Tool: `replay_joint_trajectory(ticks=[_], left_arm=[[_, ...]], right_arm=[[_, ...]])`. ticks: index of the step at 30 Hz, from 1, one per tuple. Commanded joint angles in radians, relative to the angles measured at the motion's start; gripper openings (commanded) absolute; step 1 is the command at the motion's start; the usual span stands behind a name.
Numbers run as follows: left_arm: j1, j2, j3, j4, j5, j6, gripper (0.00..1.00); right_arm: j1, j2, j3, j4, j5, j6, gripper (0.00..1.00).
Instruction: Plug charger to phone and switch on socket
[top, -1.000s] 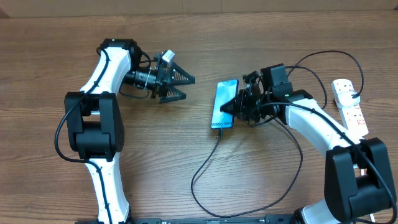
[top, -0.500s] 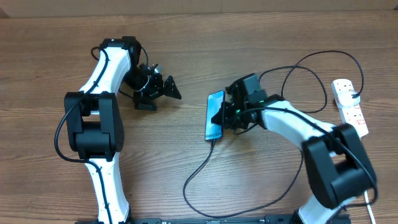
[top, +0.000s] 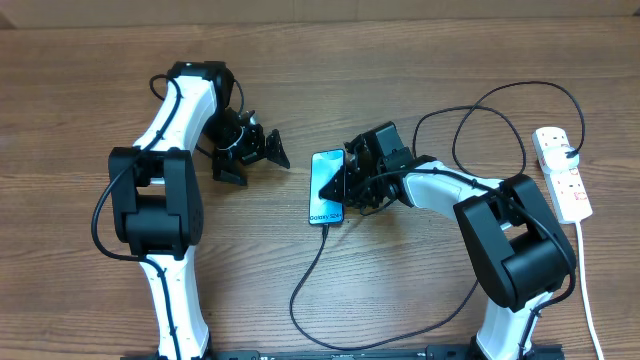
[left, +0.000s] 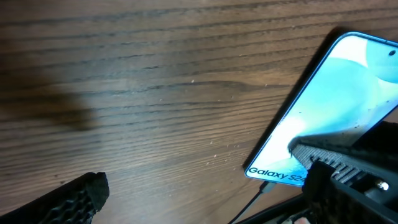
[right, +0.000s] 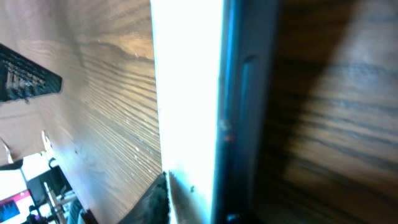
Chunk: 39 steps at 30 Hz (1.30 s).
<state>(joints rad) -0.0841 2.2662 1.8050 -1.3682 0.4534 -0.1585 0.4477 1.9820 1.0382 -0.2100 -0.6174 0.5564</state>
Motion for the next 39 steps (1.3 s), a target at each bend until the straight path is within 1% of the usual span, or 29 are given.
replay_joint_trajectory(ticks=[1, 3, 7, 11, 13, 15, 16, 20, 22, 28, 30, 32, 35, 39], left_arm=[[-0.013, -0.031, -0.002, 0.008, -0.017, -0.014, 1.0], [-0.018, -0.031, -0.002, 0.009, -0.017, -0.014, 1.0], [-0.022, -0.032, -0.002, 0.01, -0.02, -0.014, 1.0], [-0.022, -0.031, -0.002, 0.017, -0.02, -0.014, 1.0], [-0.022, -0.031, -0.002, 0.019, -0.02, -0.014, 1.0], [-0.022, -0.031, -0.002, 0.019, -0.019, -0.014, 1.0], [-0.022, -0.031, -0.002, 0.019, -0.019, -0.014, 1.0], [-0.022, -0.031, -0.002, 0.019, -0.019, -0.014, 1.0], [-0.022, -0.031, -0.002, 0.019, -0.019, -0.014, 1.0], [-0.022, -0.031, -0.002, 0.024, -0.02, -0.014, 1.0], [-0.022, -0.031, -0.002, 0.032, -0.021, -0.014, 1.0], [-0.022, -0.031, -0.002, 0.038, -0.024, -0.014, 1.0], [-0.022, -0.031, -0.002, 0.038, -0.024, -0.014, 1.0], [-0.022, -0.031, -0.002, 0.038, -0.04, -0.014, 1.0]], right_arm=[[0.006, 0.032, -0.004, 0.005, 0.071, -0.008, 0.29], [0.006, 0.032, -0.004, 0.005, 0.087, -0.008, 0.31], [0.006, 0.032, -0.004, 0.023, 0.098, -0.008, 0.33], [0.006, 0.032, -0.004, 0.037, 0.131, -0.007, 0.38], [0.006, 0.032, -0.004, 0.046, 0.137, -0.007, 0.43], [0.006, 0.032, -0.004, 0.046, 0.146, -0.007, 0.51], [0.006, 0.032, -0.004, 0.045, 0.146, -0.007, 0.59], [0.006, 0.032, -0.004, 0.043, 0.146, -0.007, 0.88], [0.006, 0.032, -0.004, 0.042, 0.146, -0.006, 0.93], [0.006, 0.032, -0.004, 0.04, 0.154, -0.006, 0.95], [0.006, 0.032, -0.004, 0.037, 0.154, -0.003, 1.0], [0.006, 0.032, -0.004, 0.025, 0.163, 0.009, 1.0], [0.006, 0.03, -0.003, 0.003, 0.222, 0.077, 1.0], [0.004, 0.029, 0.0, 0.003, 0.229, 0.076, 1.0]])
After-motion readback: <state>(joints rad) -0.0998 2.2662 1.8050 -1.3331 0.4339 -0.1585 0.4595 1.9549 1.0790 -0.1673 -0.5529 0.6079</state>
